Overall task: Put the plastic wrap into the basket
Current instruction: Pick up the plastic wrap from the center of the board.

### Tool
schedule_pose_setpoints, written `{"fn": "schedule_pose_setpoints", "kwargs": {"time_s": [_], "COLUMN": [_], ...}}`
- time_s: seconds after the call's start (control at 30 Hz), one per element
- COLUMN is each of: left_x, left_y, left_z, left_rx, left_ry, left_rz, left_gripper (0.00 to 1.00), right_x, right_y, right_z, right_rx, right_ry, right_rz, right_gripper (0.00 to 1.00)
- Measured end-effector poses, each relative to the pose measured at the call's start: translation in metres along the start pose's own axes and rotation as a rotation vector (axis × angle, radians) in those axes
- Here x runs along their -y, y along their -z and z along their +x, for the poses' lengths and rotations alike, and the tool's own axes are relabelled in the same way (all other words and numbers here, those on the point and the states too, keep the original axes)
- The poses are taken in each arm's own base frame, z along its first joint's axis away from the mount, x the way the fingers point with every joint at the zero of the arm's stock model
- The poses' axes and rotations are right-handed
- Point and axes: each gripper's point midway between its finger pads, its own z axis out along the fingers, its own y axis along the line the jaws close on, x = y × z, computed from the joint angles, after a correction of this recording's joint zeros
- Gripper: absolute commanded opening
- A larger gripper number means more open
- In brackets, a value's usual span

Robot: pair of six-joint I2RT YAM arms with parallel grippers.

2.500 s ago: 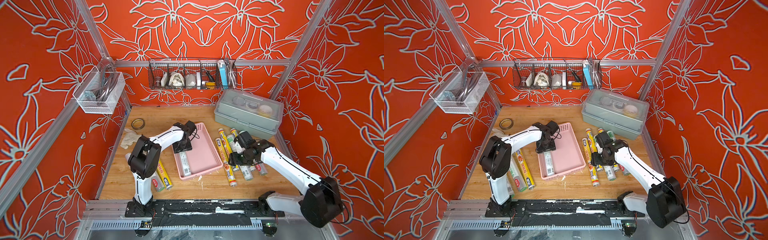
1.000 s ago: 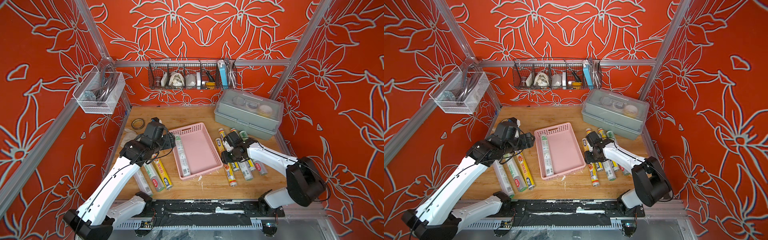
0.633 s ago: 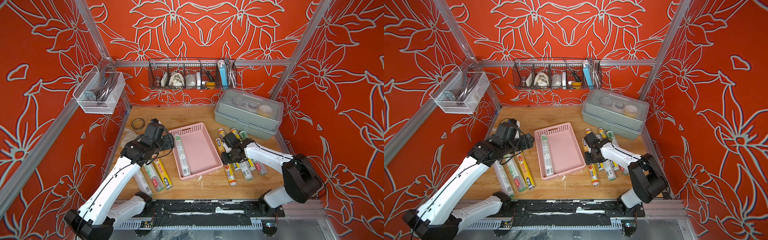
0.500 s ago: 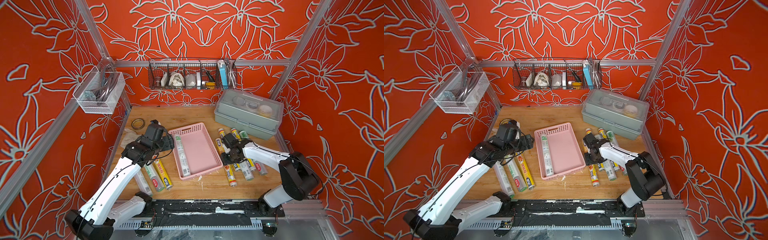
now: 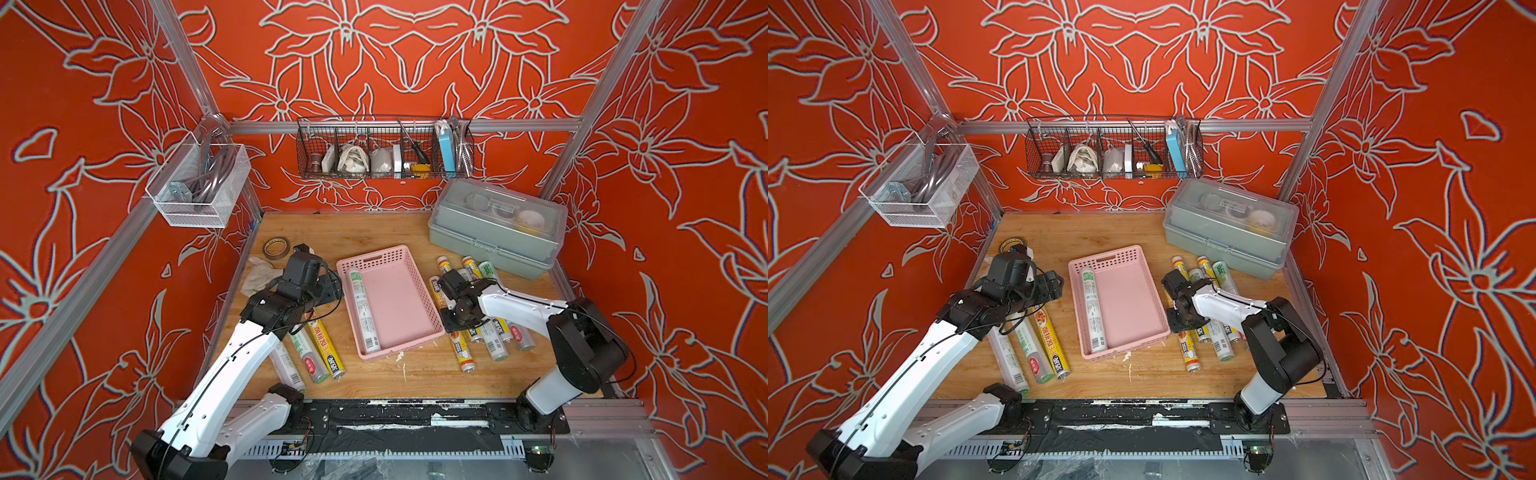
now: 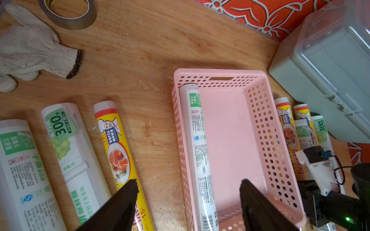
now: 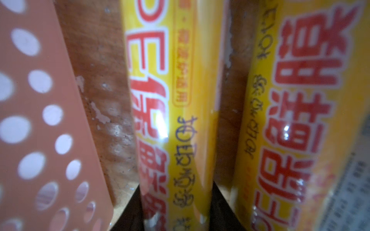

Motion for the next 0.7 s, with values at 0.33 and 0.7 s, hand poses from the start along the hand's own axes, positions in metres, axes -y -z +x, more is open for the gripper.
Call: {"fn": "schedule_pose_setpoints", "kwargs": {"time_s": [0.33,0.7], "left_x": [-0.001,-0.001], "left_y": [0.006,0.008], "left_z": [-0.003,-0.003], "left_rx": [0.026,0.035], "left_ry": [0.012,0.019], "left_rz": [0.018,0.025], "left_gripper": [0.79,0.78], "right_x": [0.01,0.006], "right_y": [0.045,0.128], "right_z": [-0.017,-0.068], "right_rx": [0.063,0.211], "right_ry": [-0.013,-0.031], "right_rz": [0.057,0.102], "right_gripper": [0.32,0.32]}}
